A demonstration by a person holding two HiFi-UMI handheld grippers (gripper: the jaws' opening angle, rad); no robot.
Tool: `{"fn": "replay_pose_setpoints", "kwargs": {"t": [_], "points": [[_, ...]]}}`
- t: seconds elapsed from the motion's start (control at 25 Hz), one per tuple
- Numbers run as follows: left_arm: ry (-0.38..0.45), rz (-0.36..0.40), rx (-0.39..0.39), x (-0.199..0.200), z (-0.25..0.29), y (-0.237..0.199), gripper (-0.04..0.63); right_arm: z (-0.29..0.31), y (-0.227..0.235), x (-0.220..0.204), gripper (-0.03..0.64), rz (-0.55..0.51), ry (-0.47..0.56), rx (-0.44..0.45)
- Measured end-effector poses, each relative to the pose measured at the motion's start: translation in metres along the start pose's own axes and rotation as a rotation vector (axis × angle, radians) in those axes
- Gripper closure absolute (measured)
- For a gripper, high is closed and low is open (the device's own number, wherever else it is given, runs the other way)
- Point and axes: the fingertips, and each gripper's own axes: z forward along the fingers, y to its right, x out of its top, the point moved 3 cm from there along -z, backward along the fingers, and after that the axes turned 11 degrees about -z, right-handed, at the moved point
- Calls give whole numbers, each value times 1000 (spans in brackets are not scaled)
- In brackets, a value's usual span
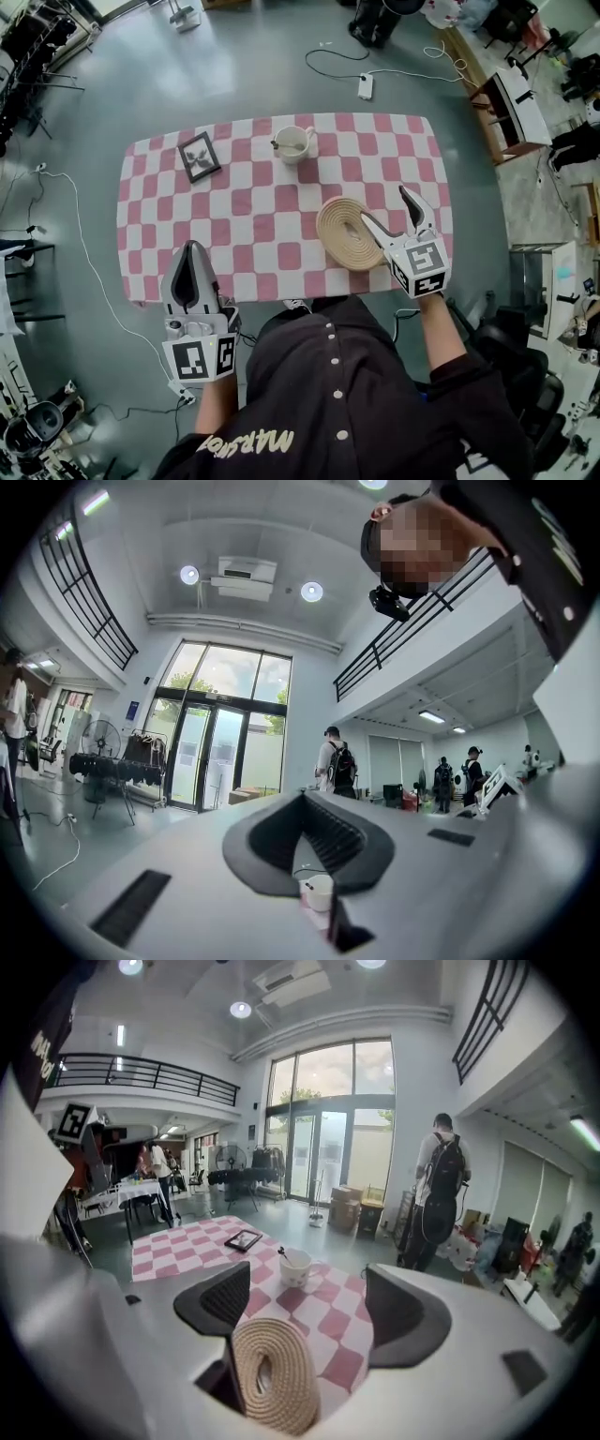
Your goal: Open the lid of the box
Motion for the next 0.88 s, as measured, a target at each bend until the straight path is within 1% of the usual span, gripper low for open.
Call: {"fn": "replay_pose_setpoints", "kwargs": {"t": [0.24, 0.4, 0.52, 0.72, 0.88], "points": [[-10, 7, 20, -3, -1, -6, 589, 28, -6, -47, 233, -41, -166, -4], [-29, 6, 36, -9, -4, -8, 589, 49, -22, -96, 229, -39, -283, 42], [-38, 5, 50, -12, -8, -10, 589, 63, -33, -127, 229, -58, -369, 87], [-43, 7, 83, -12, -15, -16, 589, 76, -47, -160, 230, -100, -509, 136], [-51, 6, 101, -13, -19, -19, 589, 84, -52, -177, 233, -134, -579, 141]]}}
